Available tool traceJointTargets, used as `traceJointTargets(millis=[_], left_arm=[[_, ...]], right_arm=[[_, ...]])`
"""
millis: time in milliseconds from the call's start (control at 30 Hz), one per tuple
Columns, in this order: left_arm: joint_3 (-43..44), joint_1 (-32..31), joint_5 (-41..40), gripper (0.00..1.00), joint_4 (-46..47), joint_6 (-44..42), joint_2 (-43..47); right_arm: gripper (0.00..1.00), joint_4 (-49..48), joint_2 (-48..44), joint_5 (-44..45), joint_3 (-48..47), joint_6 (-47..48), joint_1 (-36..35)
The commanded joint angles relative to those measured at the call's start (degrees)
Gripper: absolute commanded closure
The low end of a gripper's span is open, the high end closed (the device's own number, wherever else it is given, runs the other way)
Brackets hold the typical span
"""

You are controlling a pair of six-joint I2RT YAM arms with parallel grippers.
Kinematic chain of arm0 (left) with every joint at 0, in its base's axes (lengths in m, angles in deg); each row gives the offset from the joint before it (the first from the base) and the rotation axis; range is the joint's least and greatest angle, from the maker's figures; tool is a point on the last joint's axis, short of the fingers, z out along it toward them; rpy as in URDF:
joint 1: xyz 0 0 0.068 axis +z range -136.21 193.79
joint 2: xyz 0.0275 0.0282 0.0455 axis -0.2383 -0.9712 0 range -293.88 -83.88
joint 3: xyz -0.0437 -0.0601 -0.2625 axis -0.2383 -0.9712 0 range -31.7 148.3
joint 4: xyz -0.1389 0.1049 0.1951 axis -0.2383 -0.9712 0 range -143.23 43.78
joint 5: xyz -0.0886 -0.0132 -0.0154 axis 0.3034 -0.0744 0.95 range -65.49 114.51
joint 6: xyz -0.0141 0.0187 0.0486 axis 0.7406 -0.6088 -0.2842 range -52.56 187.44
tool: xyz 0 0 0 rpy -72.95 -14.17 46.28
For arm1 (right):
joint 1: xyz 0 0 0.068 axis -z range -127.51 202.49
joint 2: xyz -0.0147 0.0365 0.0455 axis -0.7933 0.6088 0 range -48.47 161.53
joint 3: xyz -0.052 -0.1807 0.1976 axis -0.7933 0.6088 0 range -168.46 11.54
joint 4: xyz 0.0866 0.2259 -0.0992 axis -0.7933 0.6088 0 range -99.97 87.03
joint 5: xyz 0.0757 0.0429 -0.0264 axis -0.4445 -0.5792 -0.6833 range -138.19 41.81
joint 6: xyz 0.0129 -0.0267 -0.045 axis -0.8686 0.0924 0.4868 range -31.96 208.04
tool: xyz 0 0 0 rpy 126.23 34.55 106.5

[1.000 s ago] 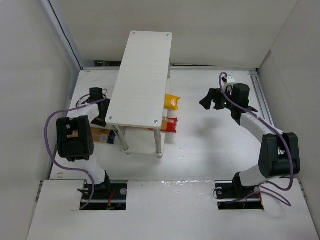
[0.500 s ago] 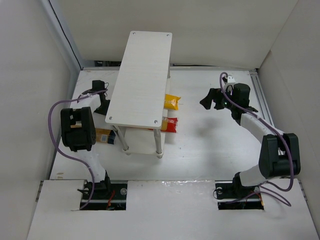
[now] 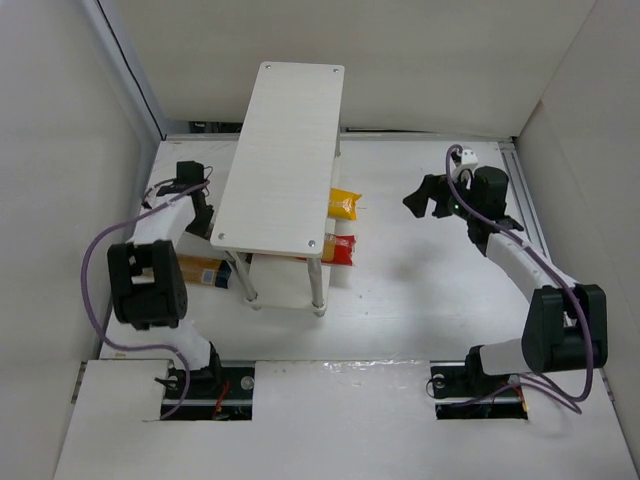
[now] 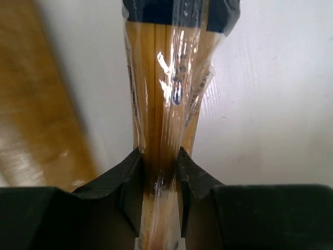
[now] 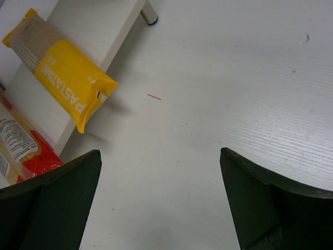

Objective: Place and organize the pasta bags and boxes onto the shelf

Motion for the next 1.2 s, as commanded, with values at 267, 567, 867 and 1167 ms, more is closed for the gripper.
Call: traceJointTargets(millis=[267, 567, 867, 1167], left_arm=[[2.7, 0.3, -13.2, 1.00, 7.4, -15.3, 32.6], [14.2, -3.1, -2.6, 1.00, 23.2, -34.4, 38.0], [31.6, -3.1, 7.4, 1.00, 27.1, -47.0, 34.6], [40.6, -4.2, 41.0, 1.00, 28.5, -62.0, 29.6]], right_arm=[[0.00, -1.9, -5.9, 0.5, 1.1, 1.9, 0.3], [0.00, -1.9, -7.8, -0.2, 1.1, 1.9, 0.3], [0.00, -1.9, -9.6, -1.9, 1.6, 2.5, -0.2], [0.00, -1.9, -9.6, -4.2, 1.6, 4.3, -0.7]])
